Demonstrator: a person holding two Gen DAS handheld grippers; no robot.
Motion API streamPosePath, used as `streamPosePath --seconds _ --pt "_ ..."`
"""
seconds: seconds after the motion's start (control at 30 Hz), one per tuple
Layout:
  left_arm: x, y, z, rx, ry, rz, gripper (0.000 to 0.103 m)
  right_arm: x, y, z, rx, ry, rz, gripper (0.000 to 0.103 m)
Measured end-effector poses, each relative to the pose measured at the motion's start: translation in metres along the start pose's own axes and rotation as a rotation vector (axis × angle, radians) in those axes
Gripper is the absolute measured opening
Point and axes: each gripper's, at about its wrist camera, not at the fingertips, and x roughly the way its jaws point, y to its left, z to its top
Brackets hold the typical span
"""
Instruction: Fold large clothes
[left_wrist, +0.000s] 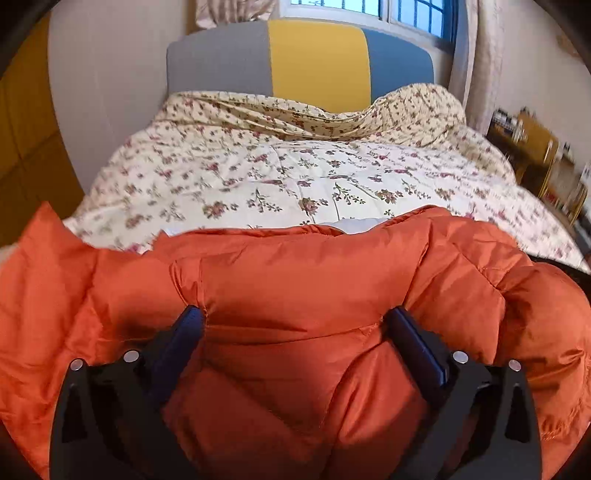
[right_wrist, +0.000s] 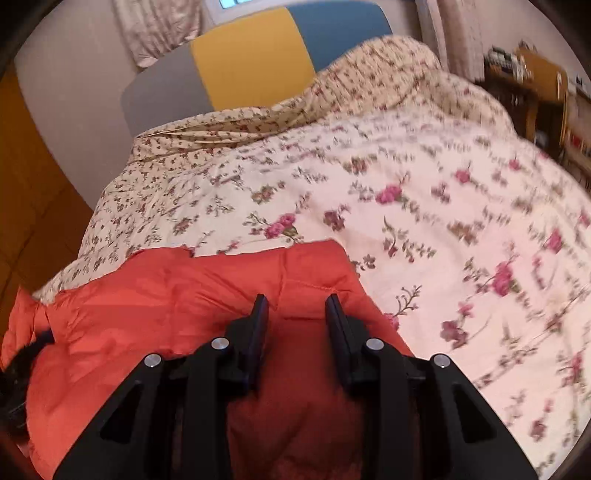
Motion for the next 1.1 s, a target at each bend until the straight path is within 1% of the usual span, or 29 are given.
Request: streamPosePath --seconds 0.03,0.13,0.27,0.3,0.37,0.4,0.43,0.5,0.53,0.57,0.6,0.63,0.67,0.7,0.73,0.77,0.83,0.9,1.0,1.03,1.07,1.1 --pt "0.0 -0.002 -0.002 -0.002 -0.003 -0.001 0.1 0.001 0.0 0.001 -0.001 -0.003 -0.004 0.032" --pt "0.0 -0.004 -0.005 -0.001 -0.011 0.002 0.1 0.002 0.007 -0.002 -0.034 -0.021 -0.053 0.032" --pt "-0.013 -0.002 -0.004 0.005 0.018 -0.001 0.1 0.001 0.012 -0.004 -0.063 -0.021 -0.087 0.033" --pt "-0.022 0.002 -0.004 0.008 0.008 0.015 0.1 0.0 0.013 -0.004 -0.07 -0.023 -0.097 0.033" --pt "-0.046 0.012 -0.003 0.017 -0.049 0.043 0.1 0.003 0.016 -0.004 -0.08 -0.027 -0.112 0.033" --pt "-0.056 0.019 -0.002 0.022 -0.075 0.066 0.1 0.003 0.016 -0.004 -0.083 -0.028 -0.116 0.033" --pt "-0.068 0.029 -0.003 0.031 -0.103 0.115 0.1 0.002 0.017 -0.005 -0.088 -0.031 -0.124 0.033" --pt "-0.078 0.048 -0.003 0.031 -0.115 0.194 0.1 0.003 0.019 -0.005 -0.095 -0.033 -0.136 0.033" --pt "-0.08 0.064 -0.005 0.02 -0.115 0.263 0.1 0.003 0.021 -0.005 -0.1 -0.035 -0.144 0.033" --pt "-0.079 0.076 -0.006 0.0 -0.108 0.305 0.1 0.003 0.022 -0.005 -0.105 -0.037 -0.152 0.034" --pt "-0.074 0.093 -0.009 -0.04 -0.083 0.35 0.1 0.002 0.024 -0.006 -0.112 -0.039 -0.162 0.034" --pt "-0.069 0.106 -0.011 -0.078 -0.055 0.373 0.1 0.003 0.025 -0.006 -0.117 -0.04 -0.168 0.034" --pt "-0.056 0.125 -0.018 -0.148 0.004 0.377 0.1 0.003 0.026 -0.007 -0.121 -0.042 -0.174 0.034" --pt "-0.042 0.142 -0.025 -0.219 0.055 0.324 0.1 0.003 0.027 -0.007 -0.127 -0.043 -0.18 0.034" --pt "-0.034 0.154 -0.031 -0.277 0.064 0.252 0.1 0.003 0.028 -0.007 -0.13 -0.043 -0.184 0.034" --pt "-0.033 0.158 -0.033 -0.294 0.053 0.234 0.1 0.004 0.028 -0.007 -0.133 -0.043 -0.187 0.034" --pt "-0.027 0.159 -0.035 -0.295 0.04 0.225 0.1 0.005 0.028 -0.007 -0.132 -0.042 -0.19 0.034" --pt "-0.021 0.158 -0.036 -0.287 0.048 0.229 0.1 0.006 0.028 -0.006 -0.138 -0.041 -0.199 0.034" --pt "-0.022 0.163 -0.036 -0.307 0.057 0.201 0.1 0.003 0.031 -0.004 -0.148 -0.028 -0.215 0.035" --pt "-0.025 0.164 -0.035 -0.308 0.066 0.196 0.1 -0.008 0.036 -0.004 -0.158 -0.047 -0.239 0.036" --pt "-0.03 0.16 -0.036 -0.306 0.074 0.196 0.1 -0.019 0.039 -0.005 -0.151 -0.078 -0.227 0.036" --pt "-0.041 0.159 -0.038 -0.309 0.064 0.204 0.1 -0.036 0.042 -0.008 -0.13 -0.126 -0.184 0.037"
